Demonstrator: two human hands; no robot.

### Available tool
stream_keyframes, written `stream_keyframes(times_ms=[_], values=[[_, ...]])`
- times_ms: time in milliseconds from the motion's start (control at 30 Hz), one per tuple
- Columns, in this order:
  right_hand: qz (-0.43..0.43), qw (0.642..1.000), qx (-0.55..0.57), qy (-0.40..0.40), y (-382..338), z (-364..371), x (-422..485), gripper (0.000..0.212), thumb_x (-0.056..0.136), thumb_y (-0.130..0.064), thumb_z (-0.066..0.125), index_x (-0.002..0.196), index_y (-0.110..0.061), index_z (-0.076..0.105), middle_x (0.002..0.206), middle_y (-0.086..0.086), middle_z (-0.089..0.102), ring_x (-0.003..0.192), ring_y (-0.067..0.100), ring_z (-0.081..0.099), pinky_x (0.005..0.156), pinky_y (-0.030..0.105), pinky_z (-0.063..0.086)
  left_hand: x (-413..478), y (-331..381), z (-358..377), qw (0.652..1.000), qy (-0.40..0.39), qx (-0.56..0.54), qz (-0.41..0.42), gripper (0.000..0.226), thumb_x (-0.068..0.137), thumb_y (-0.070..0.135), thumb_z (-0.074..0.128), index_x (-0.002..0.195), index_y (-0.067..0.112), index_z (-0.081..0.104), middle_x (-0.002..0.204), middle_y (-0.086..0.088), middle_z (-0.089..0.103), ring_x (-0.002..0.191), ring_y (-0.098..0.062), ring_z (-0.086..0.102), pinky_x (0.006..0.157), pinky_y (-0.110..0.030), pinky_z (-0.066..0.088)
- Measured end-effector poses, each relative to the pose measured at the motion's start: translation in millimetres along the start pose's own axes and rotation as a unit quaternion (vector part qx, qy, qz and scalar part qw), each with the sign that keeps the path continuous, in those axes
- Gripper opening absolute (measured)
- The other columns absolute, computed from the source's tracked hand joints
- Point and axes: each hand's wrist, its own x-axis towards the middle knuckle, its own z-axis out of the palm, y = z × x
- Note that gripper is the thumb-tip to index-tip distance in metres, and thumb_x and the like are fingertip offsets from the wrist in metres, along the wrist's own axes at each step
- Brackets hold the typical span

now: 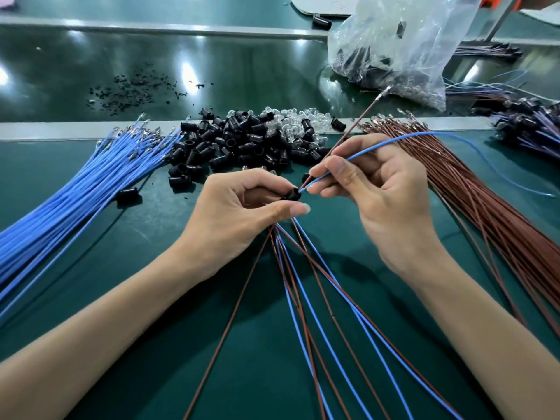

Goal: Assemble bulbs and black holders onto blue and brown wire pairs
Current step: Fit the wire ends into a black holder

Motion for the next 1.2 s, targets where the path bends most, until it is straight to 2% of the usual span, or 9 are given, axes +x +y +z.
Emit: stream_keyframes(times_ms=[300, 500, 567, 700, 767, 867, 1000, 1100, 1200], values=[[0.028, 0.995, -0.079, -0.049, 6.6, 2.0, -4.8, 0.019, 0.082, -0.003, 0.070, 0.073, -0.018, 0.064, 0.078, 0.006, 0.074, 0.059, 0.010, 0.064, 0.056, 0.016, 0.046, -3.7, 4.4, 2.3, 0.999, -0.031, 0.018, 0.000, 0.021, 0.058, 0.017, 0.077, 0.078, 0.014, 0.071, 0.073, 0.000, 0.074, 0.068, -0.009, 0.068, 0.071, -0.020, 0.056], [0.037, 0.980, -0.179, -0.074, 8.8, -2.7, -2.0, 0.014, 0.072, -0.014, 0.081, 0.069, -0.023, 0.071, 0.084, -0.009, 0.064, 0.073, 0.003, 0.058, 0.070, 0.013, 0.043, -5.2, 7.3, 3.0, 0.997, -0.034, 0.065, -0.008, 0.020, 0.061, 0.023, 0.077, 0.078, 0.013, 0.074, 0.075, -0.009, 0.073, 0.069, -0.016, 0.067, 0.074, -0.033, 0.056], [0.061, 0.983, -0.144, -0.091, 6.6, -5.0, -0.7, 0.005, 0.079, -0.021, 0.074, 0.078, -0.022, 0.069, 0.088, -0.007, 0.067, 0.070, 0.003, 0.060, 0.060, 0.014, 0.044, -4.8, 7.6, 4.1, 0.998, -0.027, 0.063, -0.009, 0.020, 0.061, 0.023, 0.076, 0.077, 0.012, 0.073, 0.073, -0.008, 0.073, 0.065, -0.012, 0.067, 0.069, -0.024, 0.056], [0.108, 0.994, 0.008, -0.023, 1.0, -7.1, 2.8, 0.020, 0.092, -0.034, 0.046, 0.084, -0.017, 0.052, 0.091, -0.004, 0.069, 0.059, 0.010, 0.060, 0.043, 0.018, 0.037, -3.5, 6.5, 4.4, 0.999, -0.011, 0.042, -0.023, 0.017, 0.060, 0.022, 0.077, 0.074, 0.015, 0.072, 0.068, -0.007, 0.072, 0.061, -0.010, 0.067, 0.066, -0.019, 0.055], [0.090, 0.995, -0.050, -0.014, 1.6, -4.6, 1.0, 0.023, 0.098, -0.026, 0.048, 0.078, -0.017, 0.053, 0.081, -0.010, 0.067, 0.055, 0.004, 0.056, 0.045, 0.014, 0.033, -4.6, 6.3, 4.1, 0.998, -0.017, 0.049, -0.020, 0.016, 0.060, 0.024, 0.077, 0.073, 0.017, 0.073, 0.069, -0.006, 0.073, 0.062, -0.010, 0.067, 0.066, -0.019, 0.054], [0.059, 0.977, -0.196, -0.054, 6.7, 1.4, -1.9, 0.017, 0.087, -0.026, 0.064, 0.071, -0.018, 0.062, 0.078, -0.010, 0.061, 0.056, 0.002, 0.049, 0.056, 0.016, 0.037, -6.2, 6.6, 4.0, 0.998, -0.027, 0.059, -0.012, 0.012, 0.059, 0.026, 0.078, 0.071, 0.023, 0.075, 0.071, -0.005, 0.073, 0.063, -0.010, 0.065, 0.066, -0.021, 0.054], [0.115, 0.986, -0.117, -0.035, 2.5, -1.3, 1.8, 0.035, 0.087, -0.052, 0.055, 0.085, -0.018, 0.060, 0.076, -0.010, 0.063, 0.053, 0.007, 0.052, 0.046, 0.015, 0.034, -5.5, 6.1, 3.5, 0.997, -0.015, 0.073, -0.025, 0.018, 0.060, 0.033, 0.077, 0.072, 0.019, 0.075, 0.069, -0.005, 0.073, 0.064, -0.016, 0.067, 0.068, -0.032, 0.054], [0.118, 0.992, -0.006, 0.042, -1.6, -6.9, 6.0, 0.033, 0.101, -0.038, 0.037, 0.079, -0.018, 0.053, 0.077, -0.002, 0.063, 0.048, 0.008, 0.052, 0.040, 0.016, 0.029, -5.3, 6.8, 3.9, 0.996, -0.021, 0.082, -0.026, 0.019, 0.061, 0.033, 0.077, 0.072, 0.018, 0.075, 0.068, -0.004, 0.073, 0.064, -0.012, 0.068, 0.068, -0.023, 0.054], [0.078, 0.991, -0.109, 0.020, 2.1, -4.2, 3.0, 0.027, 0.097, -0.028, 0.050, 0.073, -0.018, 0.058, 0.067, -0.007, 0.058, 0.050, 0.003, 0.049, 0.048, 0.012, 0.034, -6.3, 7.9, 4.2, 0.995, -0.029, 0.089, -0.033, 0.023, 0.059, 0.038, 0.077, 0.073, 0.020, 0.076, 0.071, -0.008, 0.073, 0.068, -0.019, 0.067, 0.073, -0.038, 0.055]])
